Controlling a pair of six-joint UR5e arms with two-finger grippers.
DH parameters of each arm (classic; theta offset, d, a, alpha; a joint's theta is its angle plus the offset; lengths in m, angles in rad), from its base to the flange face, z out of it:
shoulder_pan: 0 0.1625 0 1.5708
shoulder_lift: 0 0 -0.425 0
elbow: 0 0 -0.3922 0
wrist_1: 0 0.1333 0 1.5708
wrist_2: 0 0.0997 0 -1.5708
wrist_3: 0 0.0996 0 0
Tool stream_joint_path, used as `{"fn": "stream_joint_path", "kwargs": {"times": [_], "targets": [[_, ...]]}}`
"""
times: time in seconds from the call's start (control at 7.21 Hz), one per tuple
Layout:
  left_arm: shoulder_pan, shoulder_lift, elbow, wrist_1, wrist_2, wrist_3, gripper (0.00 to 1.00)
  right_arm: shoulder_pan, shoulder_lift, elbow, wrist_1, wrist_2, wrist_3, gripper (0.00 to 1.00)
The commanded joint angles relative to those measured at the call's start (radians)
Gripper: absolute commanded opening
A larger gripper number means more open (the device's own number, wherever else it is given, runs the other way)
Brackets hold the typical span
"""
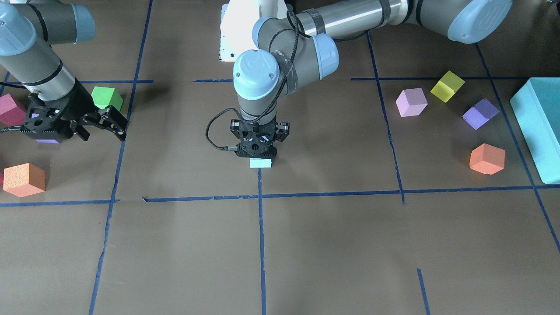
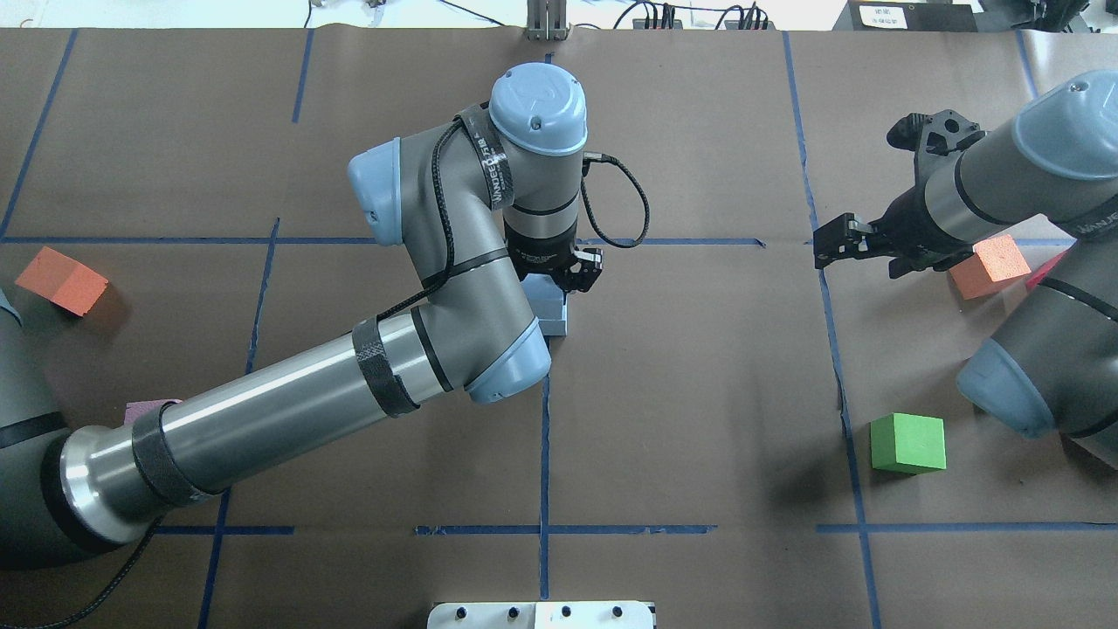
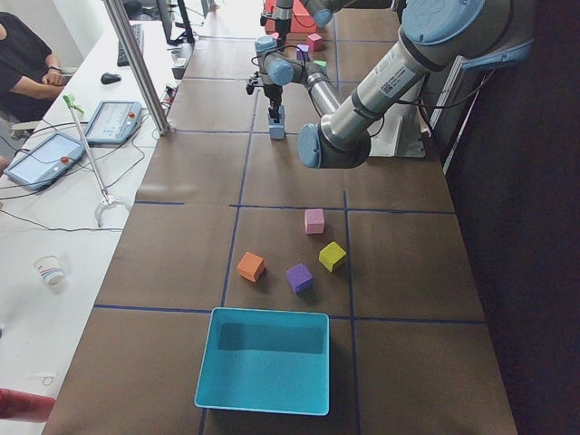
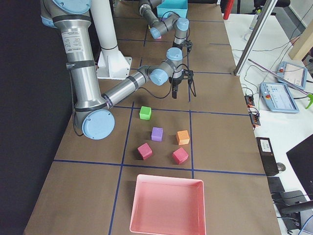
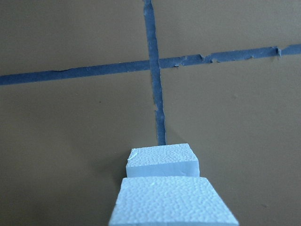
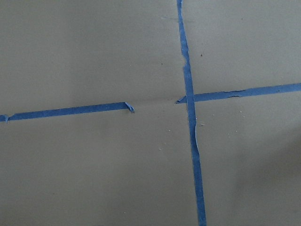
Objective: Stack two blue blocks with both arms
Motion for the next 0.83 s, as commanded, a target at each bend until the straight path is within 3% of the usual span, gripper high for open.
{"fn": "stream_joint_path", "kwargs": {"times": [0.0,0.42,0.69], "targets": [[0.0,0.001,0.024,-0.035,0.002,-0.006,0.35,0.0,0.0,0.001,0.0,-0.002,0.001,1.0],[0.002,0.004,0.024,-0.038,0.002,-0.004,0.37,0.0,0.0,0.0,0.0,-0.002,-0.002,1.0],[0.005,0.02,0.023,-0.074,0.002,-0.01,0.5,-0.002,0.0,-0.005,0.0,-0.002,-0.002,1.0]]}}
